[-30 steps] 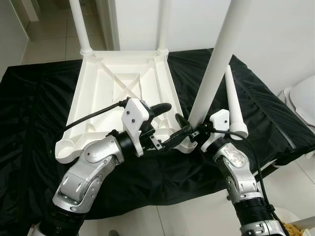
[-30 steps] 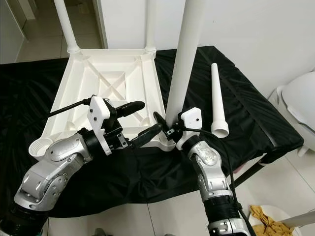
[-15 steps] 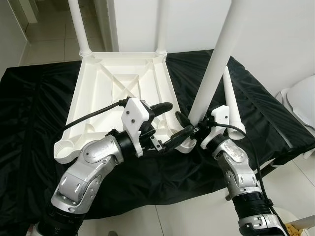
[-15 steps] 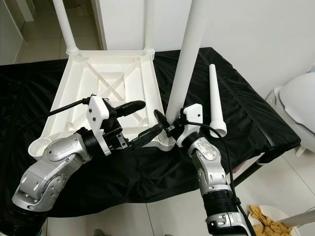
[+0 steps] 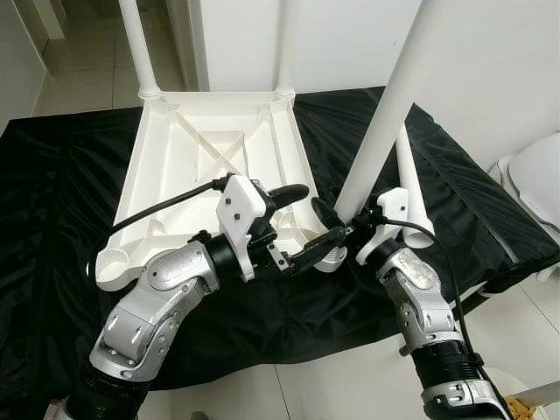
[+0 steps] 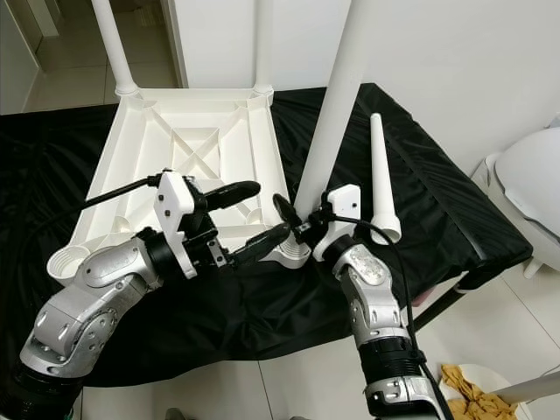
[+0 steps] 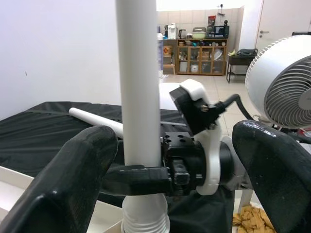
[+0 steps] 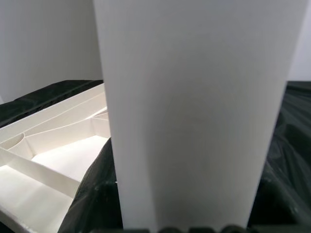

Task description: Building children table

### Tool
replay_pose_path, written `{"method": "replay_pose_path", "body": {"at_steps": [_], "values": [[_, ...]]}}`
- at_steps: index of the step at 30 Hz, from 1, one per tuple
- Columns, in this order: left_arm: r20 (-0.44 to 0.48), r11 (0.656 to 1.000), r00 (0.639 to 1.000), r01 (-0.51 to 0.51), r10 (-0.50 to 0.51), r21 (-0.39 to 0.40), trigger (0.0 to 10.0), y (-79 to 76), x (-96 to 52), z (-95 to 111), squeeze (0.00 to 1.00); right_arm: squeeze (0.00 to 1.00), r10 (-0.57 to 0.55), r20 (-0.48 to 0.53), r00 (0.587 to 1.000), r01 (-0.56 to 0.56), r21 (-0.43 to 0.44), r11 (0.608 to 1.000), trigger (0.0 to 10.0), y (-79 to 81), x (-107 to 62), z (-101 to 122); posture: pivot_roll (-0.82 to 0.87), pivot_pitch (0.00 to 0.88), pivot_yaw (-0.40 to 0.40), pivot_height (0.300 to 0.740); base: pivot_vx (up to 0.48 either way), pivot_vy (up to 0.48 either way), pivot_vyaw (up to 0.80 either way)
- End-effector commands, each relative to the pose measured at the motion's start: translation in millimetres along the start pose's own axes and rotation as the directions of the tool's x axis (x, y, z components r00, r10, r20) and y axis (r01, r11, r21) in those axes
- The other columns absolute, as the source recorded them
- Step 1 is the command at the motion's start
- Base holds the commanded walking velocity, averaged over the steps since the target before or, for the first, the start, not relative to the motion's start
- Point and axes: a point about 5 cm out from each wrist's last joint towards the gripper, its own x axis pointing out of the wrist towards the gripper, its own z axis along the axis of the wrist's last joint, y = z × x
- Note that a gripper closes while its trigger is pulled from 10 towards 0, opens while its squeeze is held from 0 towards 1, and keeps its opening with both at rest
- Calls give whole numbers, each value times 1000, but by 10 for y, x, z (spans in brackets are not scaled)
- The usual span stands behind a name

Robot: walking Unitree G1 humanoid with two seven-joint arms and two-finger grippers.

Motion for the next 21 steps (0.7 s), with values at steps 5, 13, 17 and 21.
{"method": "replay_pose_path", "body": {"at_steps": [5,13,17,21], "values": [[6,1000,1000,10,-10,2,10000,-17,-17,28,0,0,21,-169,985,-14,42,999,10000,129,-229,-411,-34,105,-7,740,0,0,0],[7,1000,1000,9,-9,2,10000,-15,-17,36,0,0,-11,-163,987,16,30,999,10000,112,-290,-430,-36,106,-5,740,0,0,0],[9,1000,1000,17,-17,2,10000,-18,-7,41,0,0,-21,-205,979,31,46,998,10000,62,-233,-455,-38,102,-3,740,0,0,0],[9,1000,1000,18,-18,3,10000,-18,-7,42,0,0,-24,-211,977,34,44,998,10000,53,-222,-456,-38,102,-3,740,0,0,0]]}}
